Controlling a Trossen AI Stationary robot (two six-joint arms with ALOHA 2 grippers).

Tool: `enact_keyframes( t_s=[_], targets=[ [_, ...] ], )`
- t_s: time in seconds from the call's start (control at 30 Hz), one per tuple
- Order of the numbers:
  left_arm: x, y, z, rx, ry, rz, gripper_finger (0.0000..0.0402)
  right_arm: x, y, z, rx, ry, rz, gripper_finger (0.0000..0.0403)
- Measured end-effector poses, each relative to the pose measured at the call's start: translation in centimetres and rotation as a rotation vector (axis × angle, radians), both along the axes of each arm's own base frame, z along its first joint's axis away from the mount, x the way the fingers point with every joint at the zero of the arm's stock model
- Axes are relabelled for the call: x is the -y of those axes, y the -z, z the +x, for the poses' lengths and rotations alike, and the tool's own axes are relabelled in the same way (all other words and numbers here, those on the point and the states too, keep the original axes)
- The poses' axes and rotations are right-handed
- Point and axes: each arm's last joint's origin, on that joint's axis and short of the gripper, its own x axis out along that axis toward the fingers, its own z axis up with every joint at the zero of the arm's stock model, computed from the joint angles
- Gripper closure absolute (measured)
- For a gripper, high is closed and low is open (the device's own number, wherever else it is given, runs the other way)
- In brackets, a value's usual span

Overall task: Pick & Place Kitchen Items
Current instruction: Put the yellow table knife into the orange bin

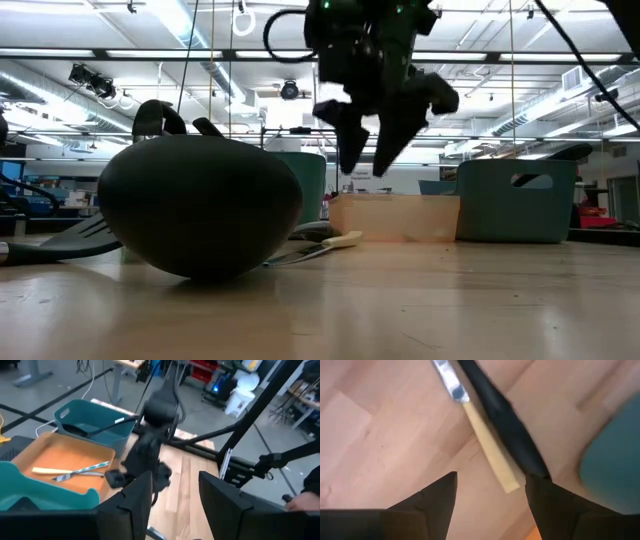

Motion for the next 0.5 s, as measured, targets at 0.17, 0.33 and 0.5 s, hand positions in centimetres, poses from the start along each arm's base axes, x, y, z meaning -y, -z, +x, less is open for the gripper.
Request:
enact_keyframes(
  t_s=[0.17,0.33,0.5],
  targets=[
    [-0.1,-0.2,-0.5,0.013,-0.002,0.002,0.0235,0.1,1.9,0.6,-0.044,-0.030,-0.027,0.0175],
    [-0.1,-0.1,-0.5,0.009,0.003,0.016,0.0235,0.1,2.9,1.0,-0.046,-0.043,-0.030,0.0182],
    [-0.1,-0.1,-0.5,0.005,0.005,0.024,0.0235,0.1,3.6,1.4,-0.037,-0.081,-0.039,0.0181]
  ],
)
